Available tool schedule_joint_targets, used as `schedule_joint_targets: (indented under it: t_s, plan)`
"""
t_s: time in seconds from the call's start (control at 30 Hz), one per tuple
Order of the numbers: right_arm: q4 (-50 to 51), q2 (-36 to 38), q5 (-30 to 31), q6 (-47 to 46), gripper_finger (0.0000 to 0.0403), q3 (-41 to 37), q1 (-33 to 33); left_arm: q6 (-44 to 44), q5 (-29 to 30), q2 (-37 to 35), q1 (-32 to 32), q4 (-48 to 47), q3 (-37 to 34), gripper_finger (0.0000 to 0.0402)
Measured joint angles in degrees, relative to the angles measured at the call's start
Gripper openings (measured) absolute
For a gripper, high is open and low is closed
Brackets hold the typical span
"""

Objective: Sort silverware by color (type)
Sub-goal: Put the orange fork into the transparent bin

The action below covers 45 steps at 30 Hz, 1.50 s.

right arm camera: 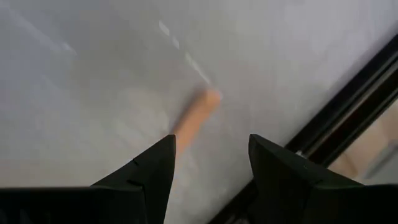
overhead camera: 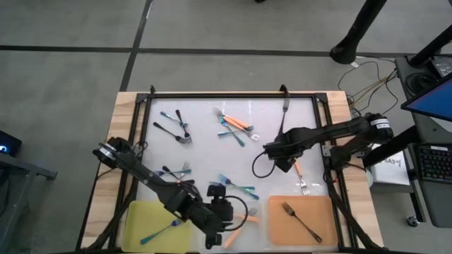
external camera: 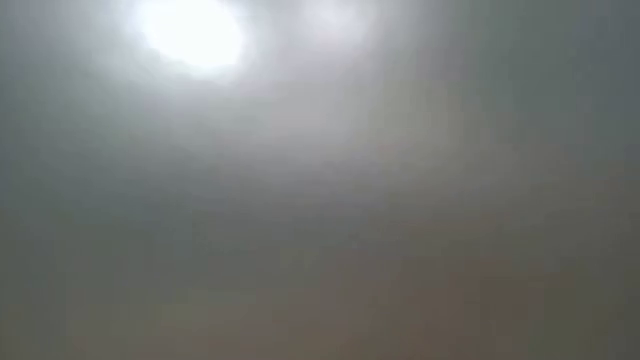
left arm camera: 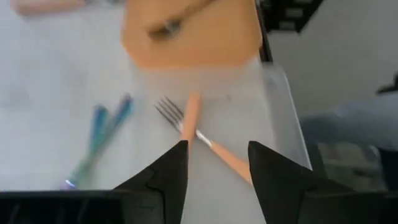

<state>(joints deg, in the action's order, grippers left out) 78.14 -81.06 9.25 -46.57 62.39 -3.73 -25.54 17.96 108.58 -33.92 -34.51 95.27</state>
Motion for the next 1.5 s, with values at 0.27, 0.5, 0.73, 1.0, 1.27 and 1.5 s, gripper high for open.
schedule_joint_targets:
  t_s: [0.27, 0.5, 0.73, 1.0, 1.27, 1.5]
  plan:
    - [-10.7, 0.2, -6.2, 4.5, 0.0194, -10.3, 5.1, 4.3, 10.0, -5.1, 0.3, -7.2, 0.7, 0.0148]
    - [-14.6, 0.3, -8.0, 10.0, 0.0194, -15.0, 10.9, 4.1, 17.4, -9.5, 0.2, -9.8, 0.7, 0.0148]
    - [-20.8, 0.3, -12.3, 13.2, 0.0194, -17.7, 13.2, 4.0, 22.8, -11.9, 0.2, -10.1, 0.7, 0.0148]
    - [-22.1, 0.3, -12.3, 15.4, 0.0194, -19.6, 14.2, 2.4, 27.4, -12.1, 0.1, -10.1, 0.6, 0.0148]
    - [-27.9, 0.6, -12.9, 16.1, 0.0193, -23.7, 14.3, 2.3, 29.7, -12.1, 0.1, -10.1, 0.6, 0.0148]
    - [-29.8, 0.5, -12.9, 17.7, 0.0145, -25.0, 14.3, -1.3, 36.4, -11.4, 0.0, -10.3, 0.1, 0.0148]
